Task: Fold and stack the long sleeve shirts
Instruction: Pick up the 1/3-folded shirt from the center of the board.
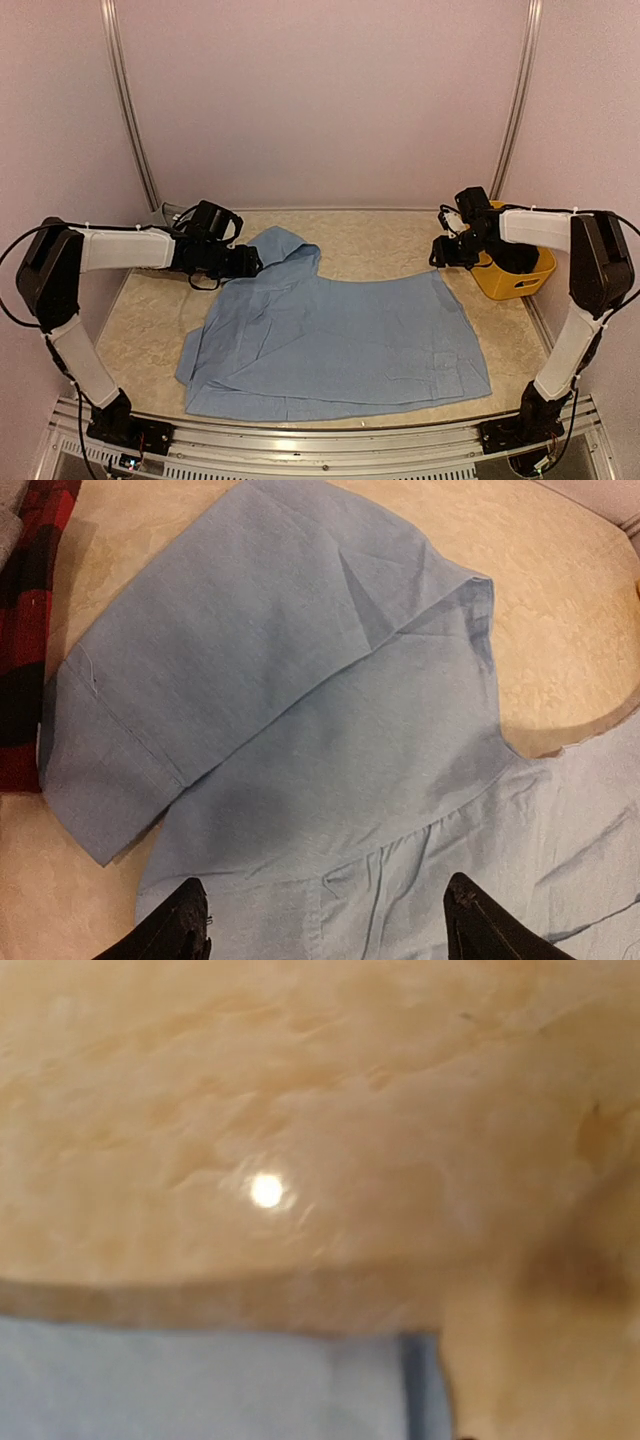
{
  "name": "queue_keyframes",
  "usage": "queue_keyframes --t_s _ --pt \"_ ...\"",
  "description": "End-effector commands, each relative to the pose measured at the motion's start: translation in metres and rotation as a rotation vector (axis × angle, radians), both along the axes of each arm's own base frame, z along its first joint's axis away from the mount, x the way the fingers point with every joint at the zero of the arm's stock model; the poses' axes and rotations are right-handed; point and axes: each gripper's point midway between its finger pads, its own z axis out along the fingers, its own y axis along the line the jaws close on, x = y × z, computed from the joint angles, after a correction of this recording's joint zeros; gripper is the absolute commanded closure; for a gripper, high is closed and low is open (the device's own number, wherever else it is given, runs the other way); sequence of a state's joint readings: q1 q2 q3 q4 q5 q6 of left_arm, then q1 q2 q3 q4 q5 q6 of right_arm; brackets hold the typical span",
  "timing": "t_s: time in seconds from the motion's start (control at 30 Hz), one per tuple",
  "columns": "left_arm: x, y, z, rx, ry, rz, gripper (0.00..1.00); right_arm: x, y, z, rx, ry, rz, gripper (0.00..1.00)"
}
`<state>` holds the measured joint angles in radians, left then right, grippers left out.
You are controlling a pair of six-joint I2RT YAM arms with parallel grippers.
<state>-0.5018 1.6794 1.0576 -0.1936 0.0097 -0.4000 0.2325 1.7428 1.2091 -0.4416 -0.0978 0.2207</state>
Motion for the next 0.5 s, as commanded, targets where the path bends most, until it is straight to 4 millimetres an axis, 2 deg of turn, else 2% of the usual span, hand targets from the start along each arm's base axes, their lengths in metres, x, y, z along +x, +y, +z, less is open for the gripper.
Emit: queue_keyframes --t_s 0.0,0.13,0.47 --pt "0.023 0.012 -0.025 0.060 0.033 0.012 0.24 0.018 -0.011 -0.003 -0.048 -0.012 0.006 0.46" --pt "0.035 0.026 -0.042 0.138 0.044 0.071 0.20 0.015 -0.013 -0.016 -0.045 0.027 0.014 0.45" --pt "0.058 0.058 -0.058 0.295 0.058 0.150 0.17 0.011 -0.003 -0.037 0.016 0.077 0.028 0.46"
